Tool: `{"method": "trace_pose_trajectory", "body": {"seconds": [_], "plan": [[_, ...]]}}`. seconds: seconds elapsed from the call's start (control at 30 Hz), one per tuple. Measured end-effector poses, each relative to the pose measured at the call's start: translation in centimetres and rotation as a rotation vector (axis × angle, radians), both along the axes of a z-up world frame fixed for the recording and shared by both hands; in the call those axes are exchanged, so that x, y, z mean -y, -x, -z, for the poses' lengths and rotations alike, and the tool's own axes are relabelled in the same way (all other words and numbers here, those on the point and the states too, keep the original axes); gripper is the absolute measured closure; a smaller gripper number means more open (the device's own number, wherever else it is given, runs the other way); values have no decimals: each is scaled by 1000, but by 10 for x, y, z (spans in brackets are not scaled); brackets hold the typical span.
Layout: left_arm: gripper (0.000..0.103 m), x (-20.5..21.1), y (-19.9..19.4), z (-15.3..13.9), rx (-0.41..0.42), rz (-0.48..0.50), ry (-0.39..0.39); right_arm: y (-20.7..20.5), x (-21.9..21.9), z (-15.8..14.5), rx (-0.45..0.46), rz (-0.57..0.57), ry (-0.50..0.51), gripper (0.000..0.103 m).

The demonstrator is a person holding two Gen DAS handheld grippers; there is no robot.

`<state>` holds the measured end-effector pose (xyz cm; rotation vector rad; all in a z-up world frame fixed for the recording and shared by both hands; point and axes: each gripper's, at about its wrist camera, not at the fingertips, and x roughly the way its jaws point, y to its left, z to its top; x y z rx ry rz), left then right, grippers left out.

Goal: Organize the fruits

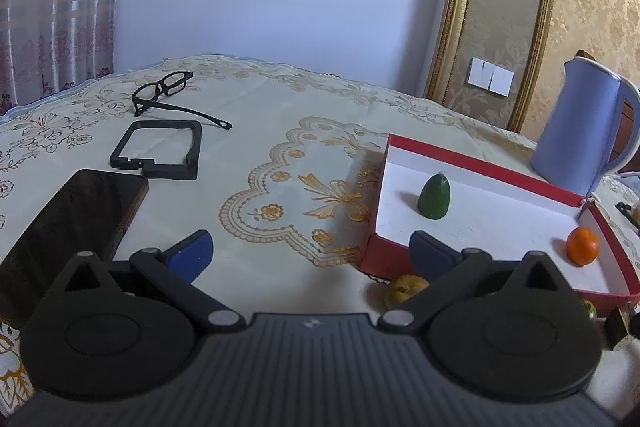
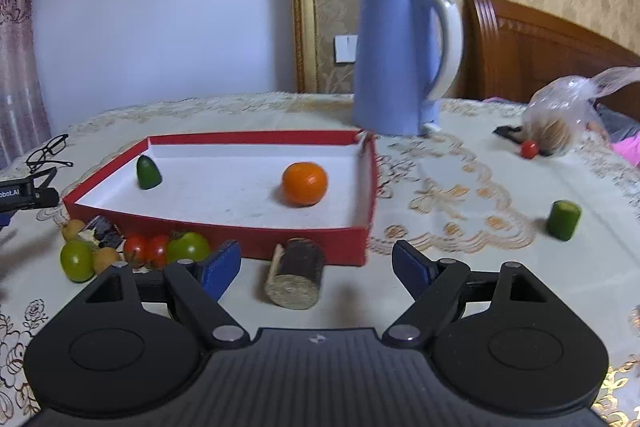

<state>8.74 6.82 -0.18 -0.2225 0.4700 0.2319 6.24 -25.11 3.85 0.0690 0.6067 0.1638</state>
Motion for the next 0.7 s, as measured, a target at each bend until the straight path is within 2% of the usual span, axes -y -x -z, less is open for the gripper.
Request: {"method": "trace_pose_trajectory", "body": {"seconds": [0.07, 0.13, 0.2, 0.37, 0.47, 0.53, 0.6, 0.7], "plan": [[0, 0, 0, 0, -1, 0, 2, -2, -8, 3, -8, -8, 48, 20], [0, 0, 0, 0, -2, -5, 3, -4, -13, 7, -26, -27, 60, 28], [0, 0, 0, 1, -3, -3, 4, -10, -14, 9, -61, -44, 32, 47], [0, -1, -1, 1, -9, -2, 7, -20, -15, 16, -98, -46, 31, 69], [0, -2, -1, 1, -9, -7, 7, -18, -12, 15, -90, -41, 20, 70], [0, -3, -4, 0, -24, 34, 2, -14, -10, 12, -72, -33, 4, 70], [0, 0, -9, 0, -62, 76, -66, -7, -8, 6, -51, -45, -14, 70], [0, 8, -6, 0, -64, 80, -235, 2, -8, 0, -23, -65, -37, 70]]}}
